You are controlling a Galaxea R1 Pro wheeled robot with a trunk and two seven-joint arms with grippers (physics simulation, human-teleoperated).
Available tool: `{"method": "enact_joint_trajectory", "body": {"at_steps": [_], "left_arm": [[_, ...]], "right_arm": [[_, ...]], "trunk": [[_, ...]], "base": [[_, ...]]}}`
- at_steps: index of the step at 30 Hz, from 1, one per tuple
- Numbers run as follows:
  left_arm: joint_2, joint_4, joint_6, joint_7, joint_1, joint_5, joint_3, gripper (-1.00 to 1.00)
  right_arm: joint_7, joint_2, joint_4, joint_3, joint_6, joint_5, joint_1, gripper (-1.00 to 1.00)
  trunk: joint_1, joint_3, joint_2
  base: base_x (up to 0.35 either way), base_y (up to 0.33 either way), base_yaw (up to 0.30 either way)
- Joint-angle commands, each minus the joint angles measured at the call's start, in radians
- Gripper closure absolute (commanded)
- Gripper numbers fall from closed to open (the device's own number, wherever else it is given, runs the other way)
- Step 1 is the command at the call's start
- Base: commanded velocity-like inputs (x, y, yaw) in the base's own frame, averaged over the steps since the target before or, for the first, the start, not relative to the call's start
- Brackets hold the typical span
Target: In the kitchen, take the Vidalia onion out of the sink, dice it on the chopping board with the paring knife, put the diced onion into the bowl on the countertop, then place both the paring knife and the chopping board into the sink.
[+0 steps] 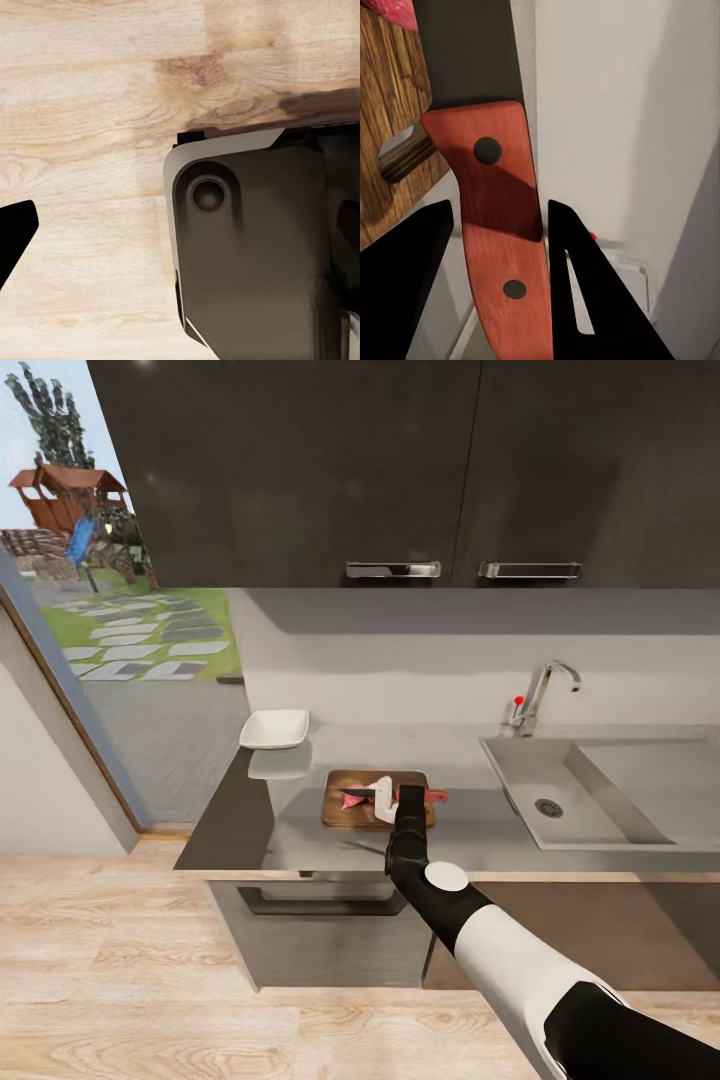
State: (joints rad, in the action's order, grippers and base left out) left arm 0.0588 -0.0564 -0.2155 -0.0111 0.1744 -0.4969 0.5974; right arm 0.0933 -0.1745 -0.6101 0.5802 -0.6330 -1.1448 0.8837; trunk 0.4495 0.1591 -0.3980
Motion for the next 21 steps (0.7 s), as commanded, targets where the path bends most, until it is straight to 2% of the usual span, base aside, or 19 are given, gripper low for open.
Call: {"method": "enact_joint_trajectory", "body": {"at_steps": [1, 10, 15, 21], "left_arm": [[0.000, 0.000, -0.002, -0.001, 0.000, -0.008, 0.009, -1.00], [0.001, 0.000, -0.002, -0.001, 0.000, -0.008, 0.009, -1.00], [0.000, 0.000, -0.002, -0.001, 0.000, -0.008, 0.009, -1.00], [0.000, 0.000, -0.002, -0.001, 0.000, -0.008, 0.009, -1.00]], "right_arm": [[0.002, 0.000, 0.001, 0.004, -0.007, 0.000, 0.001, 1.00], [0.003, 0.000, 0.001, 0.004, -0.008, 0.000, 0.001, 1.00], [0.003, 0.000, 0.001, 0.004, -0.007, 0.000, 0.001, 1.00], [0.003, 0.000, 0.001, 0.004, -0.008, -0.001, 0.001, 1.00]], "trunk": [[0.001, 0.002, -0.002], [0.001, 0.002, -0.002], [0.001, 0.002, -0.002], [0.001, 0.002, -0.002]], "base": [[0.000, 0.000, 0.000], [0.005, 0.000, 0.000], [0.225, 0.000, 0.000], [0.052, 0.000, 0.000]]}}
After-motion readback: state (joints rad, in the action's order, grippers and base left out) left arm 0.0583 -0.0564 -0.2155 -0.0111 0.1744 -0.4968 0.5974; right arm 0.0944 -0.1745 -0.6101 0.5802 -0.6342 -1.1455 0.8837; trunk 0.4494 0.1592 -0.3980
